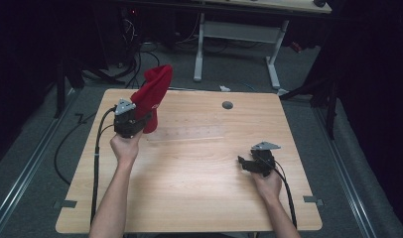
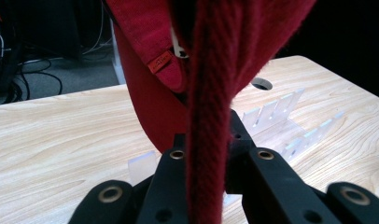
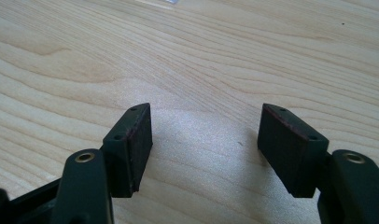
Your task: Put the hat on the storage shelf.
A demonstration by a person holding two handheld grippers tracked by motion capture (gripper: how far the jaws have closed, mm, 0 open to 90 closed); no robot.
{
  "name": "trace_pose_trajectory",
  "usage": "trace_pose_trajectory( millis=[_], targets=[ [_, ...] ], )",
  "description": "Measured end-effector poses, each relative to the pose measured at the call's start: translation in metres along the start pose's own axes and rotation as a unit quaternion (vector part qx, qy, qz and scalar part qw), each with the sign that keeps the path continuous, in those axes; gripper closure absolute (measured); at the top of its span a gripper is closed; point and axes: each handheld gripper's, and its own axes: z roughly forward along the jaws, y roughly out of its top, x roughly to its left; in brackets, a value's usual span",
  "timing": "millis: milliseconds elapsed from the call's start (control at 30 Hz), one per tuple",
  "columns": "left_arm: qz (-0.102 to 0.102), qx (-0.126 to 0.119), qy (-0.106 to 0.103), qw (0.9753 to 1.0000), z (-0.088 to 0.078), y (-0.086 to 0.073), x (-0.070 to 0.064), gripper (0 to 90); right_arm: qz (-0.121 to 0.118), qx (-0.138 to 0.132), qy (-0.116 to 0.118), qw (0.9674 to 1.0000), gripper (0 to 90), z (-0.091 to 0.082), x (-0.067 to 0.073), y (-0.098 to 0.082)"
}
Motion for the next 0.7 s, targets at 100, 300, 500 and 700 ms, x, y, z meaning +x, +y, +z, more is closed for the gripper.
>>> trace_pose_trajectory(
  millis=[100,300,500,700],
  targets=[
    [0.003,0.001,0.006,1.0000,0.004,-0.003,0.002,84.3,0.000,0.000,0.000,1.0000,35.7,0.000,0.000,0.000],
    [0.009,0.001,0.011,0.9999,0.007,-0.008,0.005,84.3,0.000,0.000,0.000,1.0000,35.5,0.000,0.000,0.000],
    [0.005,-0.005,0.013,0.9999,0.006,-0.013,0.008,84.2,-0.001,0.000,0.000,1.0000,35.4,0.000,0.000,0.000],
    [0.009,-0.001,0.015,0.9998,0.003,-0.017,0.010,83.9,0.000,0.000,0.000,1.0000,35.3,0.000,0.000,0.000]
  ],
)
